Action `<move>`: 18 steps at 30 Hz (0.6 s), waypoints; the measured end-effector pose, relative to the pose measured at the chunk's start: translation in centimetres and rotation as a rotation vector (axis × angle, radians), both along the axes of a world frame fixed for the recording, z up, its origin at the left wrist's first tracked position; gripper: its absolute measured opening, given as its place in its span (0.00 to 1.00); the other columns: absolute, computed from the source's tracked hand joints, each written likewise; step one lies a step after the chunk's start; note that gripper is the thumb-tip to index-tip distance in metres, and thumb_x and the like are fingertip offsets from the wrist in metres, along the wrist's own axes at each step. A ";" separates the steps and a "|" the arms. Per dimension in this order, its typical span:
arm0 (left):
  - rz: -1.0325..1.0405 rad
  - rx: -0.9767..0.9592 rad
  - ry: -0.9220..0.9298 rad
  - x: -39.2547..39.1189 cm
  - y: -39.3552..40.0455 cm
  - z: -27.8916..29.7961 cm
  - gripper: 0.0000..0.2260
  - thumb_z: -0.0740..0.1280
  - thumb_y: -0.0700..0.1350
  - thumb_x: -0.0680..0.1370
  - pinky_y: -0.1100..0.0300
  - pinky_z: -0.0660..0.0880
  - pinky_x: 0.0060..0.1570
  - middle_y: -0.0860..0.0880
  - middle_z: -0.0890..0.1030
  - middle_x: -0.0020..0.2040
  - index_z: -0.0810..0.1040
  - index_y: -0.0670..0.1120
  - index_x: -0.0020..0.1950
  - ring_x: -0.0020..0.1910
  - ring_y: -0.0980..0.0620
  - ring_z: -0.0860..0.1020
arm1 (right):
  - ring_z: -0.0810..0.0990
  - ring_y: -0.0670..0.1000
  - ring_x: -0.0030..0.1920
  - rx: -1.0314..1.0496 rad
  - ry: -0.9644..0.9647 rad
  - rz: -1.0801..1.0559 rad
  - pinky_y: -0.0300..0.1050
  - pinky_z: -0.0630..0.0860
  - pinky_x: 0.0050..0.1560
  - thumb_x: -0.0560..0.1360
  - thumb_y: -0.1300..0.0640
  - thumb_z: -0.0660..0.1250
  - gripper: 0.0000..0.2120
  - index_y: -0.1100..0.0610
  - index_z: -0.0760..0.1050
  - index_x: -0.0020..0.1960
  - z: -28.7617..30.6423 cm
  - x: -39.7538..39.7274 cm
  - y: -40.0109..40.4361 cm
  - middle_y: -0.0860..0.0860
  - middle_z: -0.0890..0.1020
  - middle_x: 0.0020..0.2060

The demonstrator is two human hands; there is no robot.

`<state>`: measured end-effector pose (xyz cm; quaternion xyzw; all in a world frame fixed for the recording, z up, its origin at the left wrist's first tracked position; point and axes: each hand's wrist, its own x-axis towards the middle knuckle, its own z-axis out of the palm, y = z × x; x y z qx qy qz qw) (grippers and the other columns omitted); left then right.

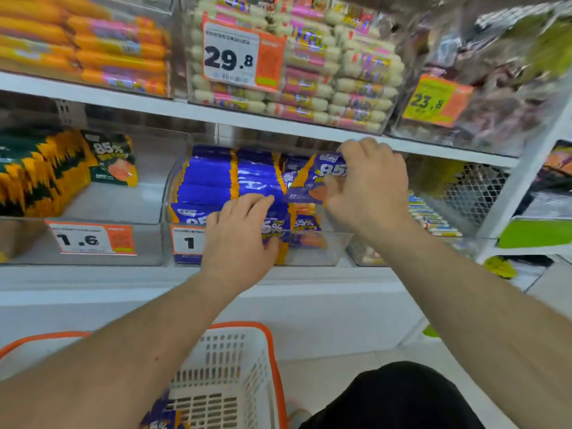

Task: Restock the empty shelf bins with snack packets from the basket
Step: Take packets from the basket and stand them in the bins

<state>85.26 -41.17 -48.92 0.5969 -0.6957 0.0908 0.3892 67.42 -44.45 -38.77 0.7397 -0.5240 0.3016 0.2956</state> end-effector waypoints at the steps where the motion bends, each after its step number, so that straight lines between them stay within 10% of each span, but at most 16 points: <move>1: 0.038 0.053 -0.105 0.1 -0.3 0.0 0.31 0.72 0.56 0.72 0.44 0.66 0.61 0.48 0.72 0.70 0.70 0.49 0.72 0.68 0.44 0.70 | 0.77 0.64 0.44 -0.076 0.012 -0.019 0.53 0.69 0.41 0.66 0.53 0.70 0.15 0.60 0.75 0.48 0.0 -0.4 -0.5 0.60 0.78 0.42; 6: 0.110 0.234 -0.386 1.2 -1.3 -1.2 0.33 0.56 0.61 0.80 0.43 0.42 0.74 0.52 0.49 0.80 0.45 0.55 0.80 0.79 0.47 0.45 | 0.76 0.63 0.49 0.080 0.164 -0.146 0.54 0.68 0.49 0.66 0.56 0.71 0.17 0.60 0.74 0.52 -0.4 -1.0 -3.9 0.59 0.78 0.47; 12: 0.103 0.171 -0.336 1.1 -2.0 -2.1 0.33 0.64 0.58 0.77 0.43 0.44 0.74 0.50 0.59 0.78 0.55 0.53 0.79 0.78 0.46 0.53 | 0.76 0.59 0.57 0.546 0.431 -0.204 0.51 0.69 0.56 0.74 0.53 0.64 0.18 0.57 0.71 0.62 -1.0 1.4 -7.7 0.56 0.78 0.57; 18: 0.125 0.112 -0.338 1.2 -2.6 -3.0 0.35 0.74 0.54 0.71 0.40 0.54 0.72 0.47 0.69 0.73 0.66 0.50 0.75 0.74 0.42 0.65 | 0.70 0.50 0.35 1.070 0.530 -0.262 0.43 0.69 0.35 0.81 0.58 0.57 0.08 0.60 0.73 0.52 -4.6 2.6 -12.0 0.54 0.73 0.40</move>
